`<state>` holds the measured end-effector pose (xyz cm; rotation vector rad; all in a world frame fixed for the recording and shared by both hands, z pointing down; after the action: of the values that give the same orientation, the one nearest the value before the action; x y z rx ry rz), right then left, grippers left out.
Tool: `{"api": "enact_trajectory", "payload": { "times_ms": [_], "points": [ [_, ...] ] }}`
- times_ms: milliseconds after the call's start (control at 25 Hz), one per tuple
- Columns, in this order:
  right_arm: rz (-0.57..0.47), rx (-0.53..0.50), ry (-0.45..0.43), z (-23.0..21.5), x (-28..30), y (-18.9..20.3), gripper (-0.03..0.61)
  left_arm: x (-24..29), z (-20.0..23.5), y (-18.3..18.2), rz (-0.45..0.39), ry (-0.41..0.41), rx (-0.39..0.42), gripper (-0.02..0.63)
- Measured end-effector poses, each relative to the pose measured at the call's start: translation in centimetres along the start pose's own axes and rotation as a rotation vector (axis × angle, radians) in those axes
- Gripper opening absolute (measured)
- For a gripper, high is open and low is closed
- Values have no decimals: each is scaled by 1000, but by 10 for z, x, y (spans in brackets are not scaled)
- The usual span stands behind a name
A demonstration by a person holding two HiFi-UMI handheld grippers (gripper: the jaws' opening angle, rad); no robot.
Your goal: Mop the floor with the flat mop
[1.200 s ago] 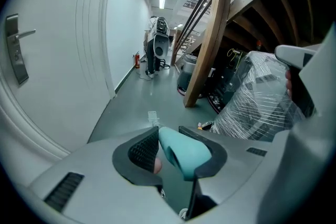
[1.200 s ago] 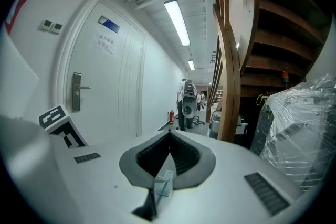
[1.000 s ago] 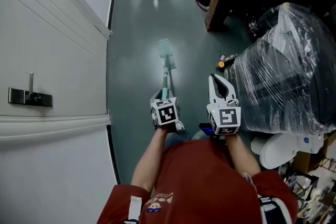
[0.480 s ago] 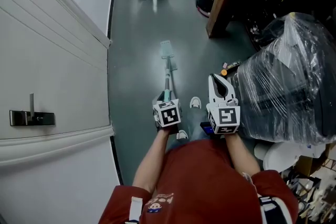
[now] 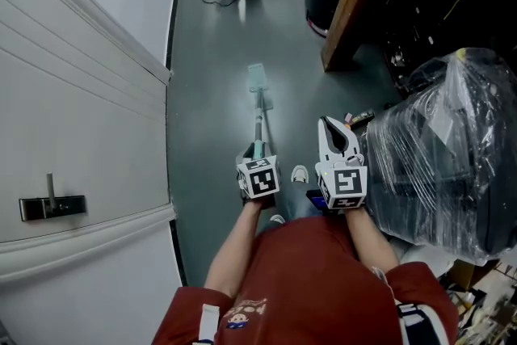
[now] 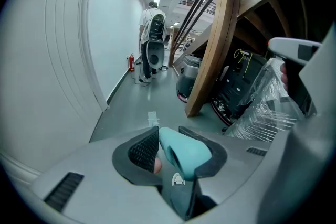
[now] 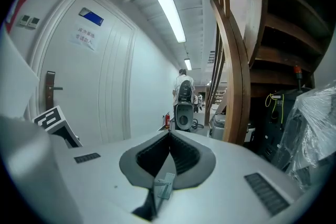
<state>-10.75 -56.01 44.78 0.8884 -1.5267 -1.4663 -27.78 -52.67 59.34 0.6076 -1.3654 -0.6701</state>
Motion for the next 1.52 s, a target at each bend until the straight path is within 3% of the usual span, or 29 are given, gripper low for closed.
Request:
{"api": "enact_trajectory", "payload": {
  "times_ms": [440, 680, 1120, 1520],
  "points": [
    [3, 18, -30, -91, 83, 0, 17, 87, -38, -73, -1, -48, -4, 133],
    [-2, 16, -56, -118, 112, 2, 17, 117, -47, -95, -2, -70, -16, 133],
    [4, 22, -40, -129, 162, 2, 17, 158, -32, -131, -7, -67, -18, 133],
    [0, 5, -64, -106, 201, -6, 17, 175, -9, -151, -21, -50, -7, 132]
  ]
}}
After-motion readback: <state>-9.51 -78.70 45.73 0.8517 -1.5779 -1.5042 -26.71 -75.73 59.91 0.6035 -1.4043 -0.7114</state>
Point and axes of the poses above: the fingertips, and each gripper's own axes: x forward along the fingers, z to its left, y out of its underside, the point moved 3 cm from there along -x, backward along the fingers, and after that the axes turned 8 degrees about -z, right-handed, at the moved point
